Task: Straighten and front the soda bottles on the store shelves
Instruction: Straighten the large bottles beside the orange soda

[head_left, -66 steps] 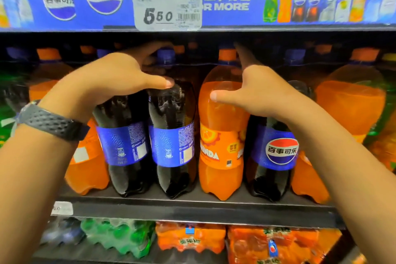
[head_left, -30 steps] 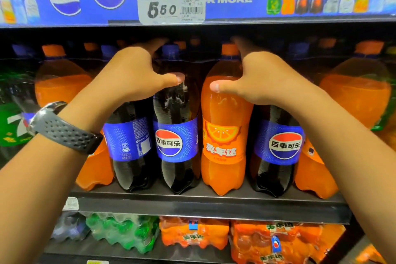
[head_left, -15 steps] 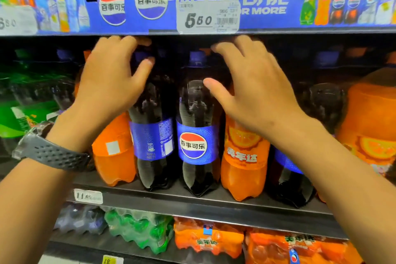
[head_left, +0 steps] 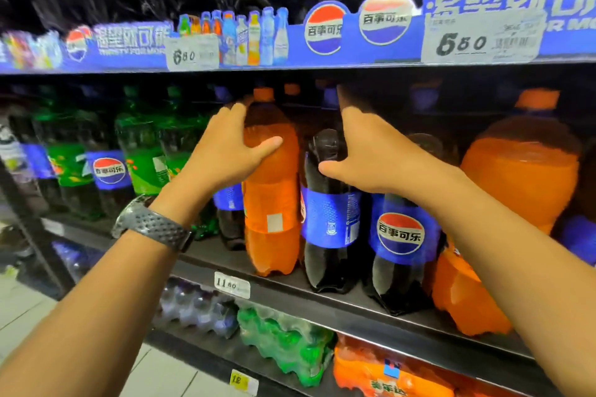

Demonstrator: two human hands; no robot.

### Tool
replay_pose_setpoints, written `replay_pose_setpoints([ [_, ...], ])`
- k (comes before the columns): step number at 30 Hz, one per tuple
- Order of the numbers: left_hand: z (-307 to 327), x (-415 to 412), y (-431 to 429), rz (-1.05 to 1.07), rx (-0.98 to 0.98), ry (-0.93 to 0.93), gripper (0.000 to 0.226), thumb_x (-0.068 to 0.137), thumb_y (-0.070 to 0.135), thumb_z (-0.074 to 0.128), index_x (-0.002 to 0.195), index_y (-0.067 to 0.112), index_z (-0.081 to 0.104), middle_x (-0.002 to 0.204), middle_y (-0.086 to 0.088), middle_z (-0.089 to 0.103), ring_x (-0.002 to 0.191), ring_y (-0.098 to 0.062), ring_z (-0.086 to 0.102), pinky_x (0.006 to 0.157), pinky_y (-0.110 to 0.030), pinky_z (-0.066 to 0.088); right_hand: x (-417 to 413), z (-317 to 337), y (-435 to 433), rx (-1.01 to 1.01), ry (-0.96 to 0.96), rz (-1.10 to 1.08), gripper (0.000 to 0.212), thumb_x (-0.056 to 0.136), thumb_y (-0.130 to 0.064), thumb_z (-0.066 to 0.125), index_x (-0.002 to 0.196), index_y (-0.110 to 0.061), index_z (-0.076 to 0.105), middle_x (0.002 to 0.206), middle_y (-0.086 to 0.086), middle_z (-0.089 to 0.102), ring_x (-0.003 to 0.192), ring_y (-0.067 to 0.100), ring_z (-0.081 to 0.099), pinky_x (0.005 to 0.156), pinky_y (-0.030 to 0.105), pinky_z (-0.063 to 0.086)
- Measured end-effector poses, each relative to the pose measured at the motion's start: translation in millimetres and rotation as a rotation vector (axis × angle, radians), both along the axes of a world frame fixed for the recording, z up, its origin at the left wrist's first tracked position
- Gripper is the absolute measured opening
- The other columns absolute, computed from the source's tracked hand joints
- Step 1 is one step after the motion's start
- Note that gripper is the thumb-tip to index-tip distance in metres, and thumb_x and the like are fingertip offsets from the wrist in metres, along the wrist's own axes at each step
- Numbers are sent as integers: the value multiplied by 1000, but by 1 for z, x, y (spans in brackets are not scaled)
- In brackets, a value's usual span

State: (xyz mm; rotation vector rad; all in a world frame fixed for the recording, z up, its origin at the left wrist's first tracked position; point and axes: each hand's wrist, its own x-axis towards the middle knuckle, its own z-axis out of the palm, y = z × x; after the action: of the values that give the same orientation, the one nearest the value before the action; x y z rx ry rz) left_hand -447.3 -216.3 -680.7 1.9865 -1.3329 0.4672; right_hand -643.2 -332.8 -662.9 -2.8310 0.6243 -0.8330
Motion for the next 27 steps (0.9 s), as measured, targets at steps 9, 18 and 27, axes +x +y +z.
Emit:
replay_pose_setpoints([
  [9, 3, 29, -16, -10, -34, 253, 90, 66, 53, 76, 142, 22, 39, 133, -1, 57, 119, -19, 56, 97, -37, 47, 10, 5, 1, -15, 39, -85, 115, 74, -52, 73, 151, -17, -5, 151, 16, 28, 123, 31, 48, 91, 35, 46],
  [18, 8, 26, -15, -143, 47, 283, 82, 68, 66, 66, 138, 29, 44, 131, 1, 56, 120, -17, 53, 100, -41, 46, 26, 3, 0, -35, -50, -257, 123, 66, -65, 71, 151, -22, -7, 148, 12, 33, 121, 36, 48, 86, 39, 46],
  [27, 8, 38, -15, -241, -33, 377, 69, 59, 55, 82, 121, 35, 56, 113, 14, 66, 103, -3, 62, 93, -34, 51, 21, 16, 5, -46, 99, -321, 106, 71, -77, 52, 149, -26, 2, 131, 13, 50, 100, 32, 57, 68, 34, 44],
])
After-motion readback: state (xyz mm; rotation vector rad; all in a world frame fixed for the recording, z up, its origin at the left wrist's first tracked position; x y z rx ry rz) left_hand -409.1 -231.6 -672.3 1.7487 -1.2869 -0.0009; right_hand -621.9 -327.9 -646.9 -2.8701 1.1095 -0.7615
